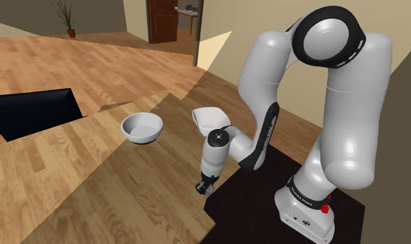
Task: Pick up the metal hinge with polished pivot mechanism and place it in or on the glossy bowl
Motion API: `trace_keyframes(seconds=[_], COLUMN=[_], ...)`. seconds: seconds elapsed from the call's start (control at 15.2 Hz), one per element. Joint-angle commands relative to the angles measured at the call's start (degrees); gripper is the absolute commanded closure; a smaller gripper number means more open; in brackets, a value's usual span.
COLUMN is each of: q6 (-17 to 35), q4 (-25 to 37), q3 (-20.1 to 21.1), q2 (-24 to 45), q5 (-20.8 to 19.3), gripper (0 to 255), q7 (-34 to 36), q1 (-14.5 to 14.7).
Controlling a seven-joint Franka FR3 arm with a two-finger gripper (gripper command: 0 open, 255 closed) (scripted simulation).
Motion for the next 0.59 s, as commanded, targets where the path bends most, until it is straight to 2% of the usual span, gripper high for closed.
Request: trace_keyframes(seconds=[0.0,0.53], q6=[-0.53,-4.57], q4=[-0.75,-6.10], q3=[1.27,13.16], q2=[-1.19,-10.95], q5=[1.88,19.53], gripper=[255,255], q7=[-1.78,-17.01], q1=[-1.08,-10.28])
